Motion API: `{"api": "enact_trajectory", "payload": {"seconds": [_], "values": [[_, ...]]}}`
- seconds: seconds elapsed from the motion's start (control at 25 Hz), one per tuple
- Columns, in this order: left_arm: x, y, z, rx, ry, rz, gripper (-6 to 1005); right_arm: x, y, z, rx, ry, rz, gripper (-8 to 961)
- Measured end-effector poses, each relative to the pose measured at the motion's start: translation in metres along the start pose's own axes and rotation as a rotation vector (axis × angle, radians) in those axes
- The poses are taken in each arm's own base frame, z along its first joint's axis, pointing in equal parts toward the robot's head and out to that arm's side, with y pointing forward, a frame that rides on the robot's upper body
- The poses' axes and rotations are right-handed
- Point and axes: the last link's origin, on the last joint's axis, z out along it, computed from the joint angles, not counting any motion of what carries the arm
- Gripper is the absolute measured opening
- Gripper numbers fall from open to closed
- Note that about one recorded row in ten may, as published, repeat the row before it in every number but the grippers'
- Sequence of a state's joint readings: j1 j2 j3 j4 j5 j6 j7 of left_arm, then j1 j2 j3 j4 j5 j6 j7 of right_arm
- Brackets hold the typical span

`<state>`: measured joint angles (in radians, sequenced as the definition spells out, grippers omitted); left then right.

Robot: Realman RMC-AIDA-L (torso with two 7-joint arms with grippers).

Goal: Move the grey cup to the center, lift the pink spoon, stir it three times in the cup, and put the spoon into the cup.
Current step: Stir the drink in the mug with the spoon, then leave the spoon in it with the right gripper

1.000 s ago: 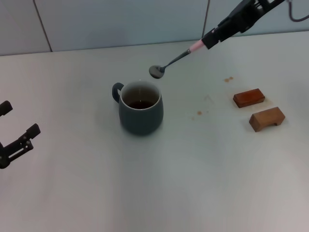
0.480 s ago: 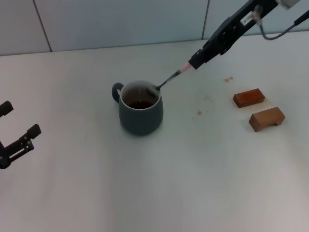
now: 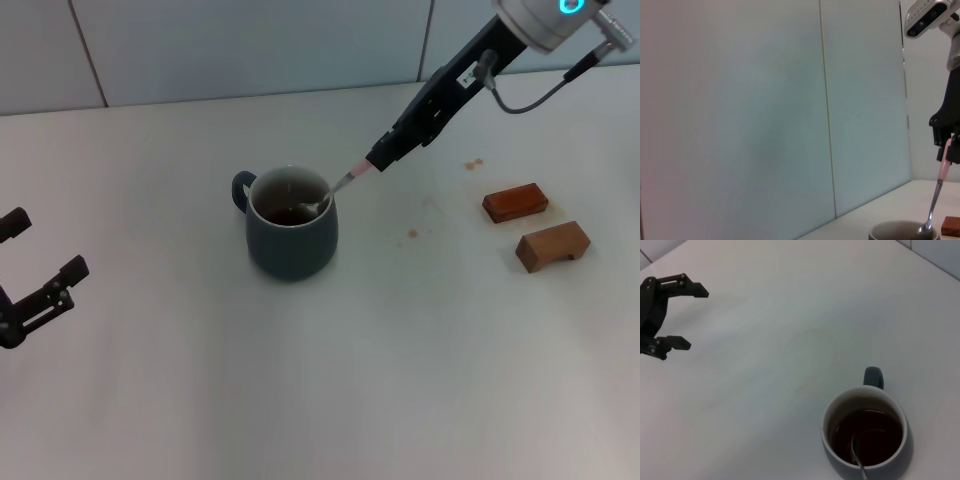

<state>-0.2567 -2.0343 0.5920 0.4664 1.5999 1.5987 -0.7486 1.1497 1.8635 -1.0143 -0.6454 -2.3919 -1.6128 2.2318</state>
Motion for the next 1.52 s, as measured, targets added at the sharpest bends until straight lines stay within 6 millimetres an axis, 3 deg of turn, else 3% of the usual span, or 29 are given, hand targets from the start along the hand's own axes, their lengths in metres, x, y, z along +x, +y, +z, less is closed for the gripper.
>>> {"api": "enact_trajectory", "payload": {"seconds": [0.36, 1.52], "values": [[-0.0001, 0.0009, 0.0009, -0.003, 0.002, -0.001, 844, -0.0052, -0.0022, 0.0103, 0.034, -0.026, -0.002, 109], [0.0014, 0.0016, 0.0085, -0.009, 0.011, 0.006, 844, -0.0083, -0.0008, 0.0106, 0.027, -0.037, 0.009, 110]]}}
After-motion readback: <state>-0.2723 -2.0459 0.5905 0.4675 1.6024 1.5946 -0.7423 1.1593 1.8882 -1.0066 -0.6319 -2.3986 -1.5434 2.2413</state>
